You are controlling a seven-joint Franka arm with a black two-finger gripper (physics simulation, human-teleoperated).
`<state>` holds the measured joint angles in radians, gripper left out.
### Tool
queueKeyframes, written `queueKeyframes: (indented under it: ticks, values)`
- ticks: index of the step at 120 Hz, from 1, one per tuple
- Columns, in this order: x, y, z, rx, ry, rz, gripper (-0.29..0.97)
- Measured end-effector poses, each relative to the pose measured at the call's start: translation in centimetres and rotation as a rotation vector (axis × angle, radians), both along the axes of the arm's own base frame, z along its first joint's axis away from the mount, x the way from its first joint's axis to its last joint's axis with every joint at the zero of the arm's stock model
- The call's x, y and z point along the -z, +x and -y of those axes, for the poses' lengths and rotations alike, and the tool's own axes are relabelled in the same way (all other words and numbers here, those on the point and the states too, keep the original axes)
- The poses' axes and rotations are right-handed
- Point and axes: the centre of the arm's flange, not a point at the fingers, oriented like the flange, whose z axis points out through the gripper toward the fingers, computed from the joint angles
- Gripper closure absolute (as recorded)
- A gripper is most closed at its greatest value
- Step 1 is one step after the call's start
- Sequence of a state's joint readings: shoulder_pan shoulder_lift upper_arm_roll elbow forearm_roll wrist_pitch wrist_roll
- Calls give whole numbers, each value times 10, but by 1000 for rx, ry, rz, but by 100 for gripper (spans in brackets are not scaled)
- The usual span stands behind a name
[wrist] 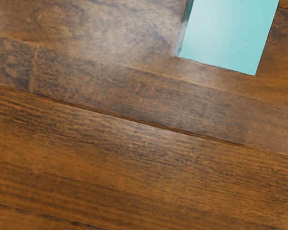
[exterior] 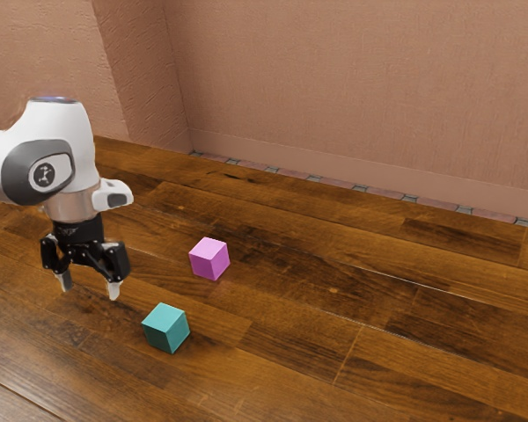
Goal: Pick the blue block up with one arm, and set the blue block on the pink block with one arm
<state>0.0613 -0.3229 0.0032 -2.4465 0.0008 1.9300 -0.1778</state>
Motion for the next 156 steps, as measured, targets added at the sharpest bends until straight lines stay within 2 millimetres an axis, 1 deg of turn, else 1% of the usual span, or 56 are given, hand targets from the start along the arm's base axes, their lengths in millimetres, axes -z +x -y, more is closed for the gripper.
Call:
queueKeyframes:
  ticks: [5,16,25,34,44,54,62,74,89,109,129,156]
  values:
    - [13,7,2,13,16,30,0]
    - [28,24,5,70,64,112,0]
    - [30,34,8,122,80,177,0]
    - [30,40,13,179,84,214,0]
    - [33,38,22,231,72,201,0]
    - [37,36,25,268,61,179,0]
    - [44,35,27,295,54,164,0]
    - [63,31,34,340,44,153,0]
    - [68,35,41,382,43,182,0]
    - [75,40,44,336,41,212,0]
    - [90,47,44,267,28,214,0]
    - [96,54,44,288,56,237,0]
